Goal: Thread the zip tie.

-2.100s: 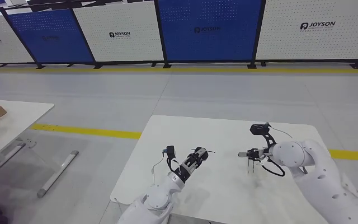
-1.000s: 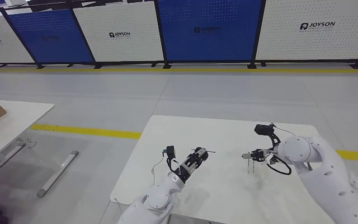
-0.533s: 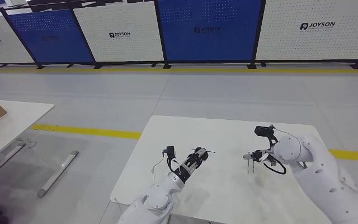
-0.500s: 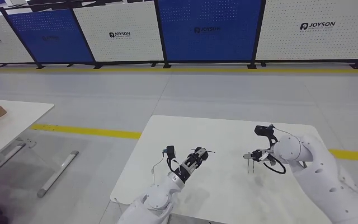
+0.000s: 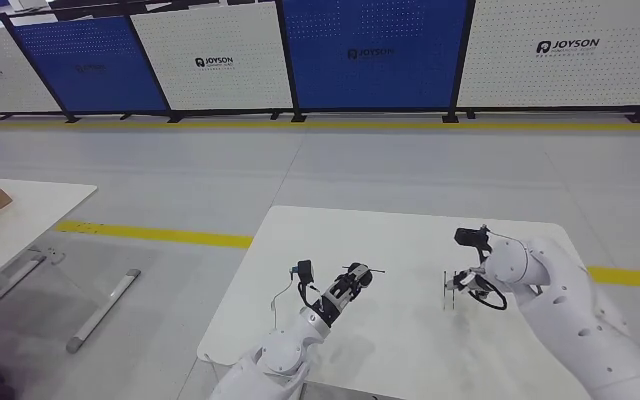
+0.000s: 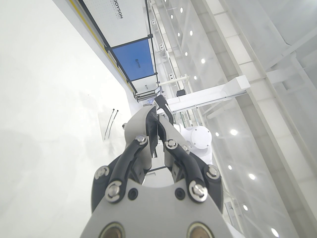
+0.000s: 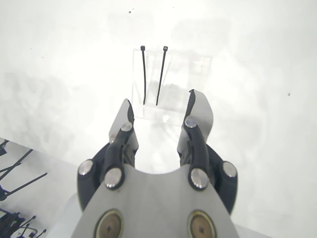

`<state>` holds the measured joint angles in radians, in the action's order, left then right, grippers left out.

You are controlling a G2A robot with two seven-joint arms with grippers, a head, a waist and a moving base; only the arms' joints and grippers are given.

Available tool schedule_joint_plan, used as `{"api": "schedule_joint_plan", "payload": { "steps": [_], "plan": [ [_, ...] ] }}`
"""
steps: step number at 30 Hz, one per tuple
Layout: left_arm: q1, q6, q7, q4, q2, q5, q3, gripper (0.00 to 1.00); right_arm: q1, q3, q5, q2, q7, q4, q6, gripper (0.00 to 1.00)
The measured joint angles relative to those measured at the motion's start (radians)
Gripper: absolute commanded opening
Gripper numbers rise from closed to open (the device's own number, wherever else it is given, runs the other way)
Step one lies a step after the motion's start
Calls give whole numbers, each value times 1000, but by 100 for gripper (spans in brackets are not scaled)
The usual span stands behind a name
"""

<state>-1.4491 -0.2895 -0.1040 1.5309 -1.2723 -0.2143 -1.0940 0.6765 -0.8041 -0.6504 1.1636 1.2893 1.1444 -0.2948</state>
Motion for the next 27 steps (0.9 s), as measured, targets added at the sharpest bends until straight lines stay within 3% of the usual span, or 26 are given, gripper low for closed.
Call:
{"api": "schedule_joint_plan", "payload": {
  "steps": [3, 9, 10, 27],
  "plan": [
    [0, 0, 0, 0, 0, 0, 0, 0, -18, 15, 6, 11, 3, -40, 6, 39],
    [0, 0, 0, 0, 0, 0, 0, 0, -51, 43, 13, 36, -13, -117, -1, 35],
    [0, 0, 0, 0, 0, 0, 0, 0, -55, 48, 15, 40, -13, -127, 1, 30],
    [0, 0, 0, 0, 0, 0, 0, 0, -136, 125, 54, 119, -43, -335, 44, 31]
  ]
}}
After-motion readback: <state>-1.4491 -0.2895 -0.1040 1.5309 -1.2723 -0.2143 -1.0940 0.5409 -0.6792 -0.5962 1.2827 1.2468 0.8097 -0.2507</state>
